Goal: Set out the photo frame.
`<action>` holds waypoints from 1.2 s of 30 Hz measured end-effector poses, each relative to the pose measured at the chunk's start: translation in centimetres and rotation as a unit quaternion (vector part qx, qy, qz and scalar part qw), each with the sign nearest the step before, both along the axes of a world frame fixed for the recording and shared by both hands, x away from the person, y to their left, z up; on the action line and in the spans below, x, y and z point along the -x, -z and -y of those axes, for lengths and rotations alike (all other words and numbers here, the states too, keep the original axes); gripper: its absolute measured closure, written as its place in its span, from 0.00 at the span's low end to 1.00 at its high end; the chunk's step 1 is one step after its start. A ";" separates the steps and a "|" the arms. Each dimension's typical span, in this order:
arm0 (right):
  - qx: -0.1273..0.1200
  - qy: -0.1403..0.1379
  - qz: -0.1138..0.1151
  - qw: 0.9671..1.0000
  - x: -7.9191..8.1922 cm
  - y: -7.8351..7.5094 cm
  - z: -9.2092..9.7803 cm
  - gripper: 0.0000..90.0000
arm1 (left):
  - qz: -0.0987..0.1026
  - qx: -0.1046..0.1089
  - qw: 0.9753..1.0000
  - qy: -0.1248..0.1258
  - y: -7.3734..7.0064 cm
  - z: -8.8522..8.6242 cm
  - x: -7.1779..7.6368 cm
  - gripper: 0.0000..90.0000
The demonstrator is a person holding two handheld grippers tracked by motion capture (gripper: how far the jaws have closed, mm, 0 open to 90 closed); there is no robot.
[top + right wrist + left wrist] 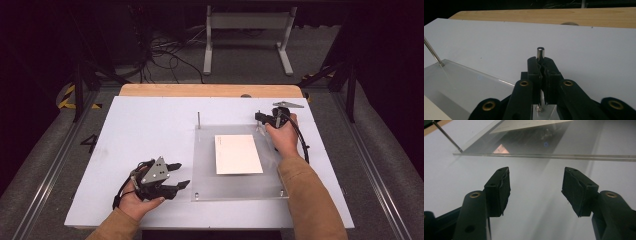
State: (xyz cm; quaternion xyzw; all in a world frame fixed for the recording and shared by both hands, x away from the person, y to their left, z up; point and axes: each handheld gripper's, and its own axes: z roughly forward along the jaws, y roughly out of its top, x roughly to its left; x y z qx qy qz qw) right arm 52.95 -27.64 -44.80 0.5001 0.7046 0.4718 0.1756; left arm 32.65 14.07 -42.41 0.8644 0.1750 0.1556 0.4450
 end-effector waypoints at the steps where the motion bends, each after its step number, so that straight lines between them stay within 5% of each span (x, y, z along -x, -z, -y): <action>1: 0.000 0.002 -0.002 1.000 0.0 0.0 0.0 0.95 | 0.009 -0.003 1.000 0.002 0.1 0.2 0.0 0.44; 7: -0.005 0.002 -0.002 1.000 -0.1 0.1 0.0 0.95 | 0.071 -0.014 0.997 0.012 0.1 1.2 0.3 0.43; 17: -0.003 0.002 -0.008 1.000 -0.2 0.0 0.0 0.95 | 0.109 0.000 0.993 0.042 0.1 2.3 0.0 0.39; 26: -0.007 0.003 -0.010 1.000 -0.3 0.1 0.0 0.94 | 0.115 0.018 0.992 0.054 0.2 3.1 -0.5 0.39; 30: -0.007 0.003 -0.012 1.000 -0.3 0.1 0.0 0.94 | 0.090 0.060 0.992 0.068 0.7 3.1 -1.1 0.43; 36: -0.005 0.002 -0.017 1.000 -0.3 0.0 0.0 0.94 | 0.114 0.084 0.988 0.062 1.3 3.4 -1.4 0.51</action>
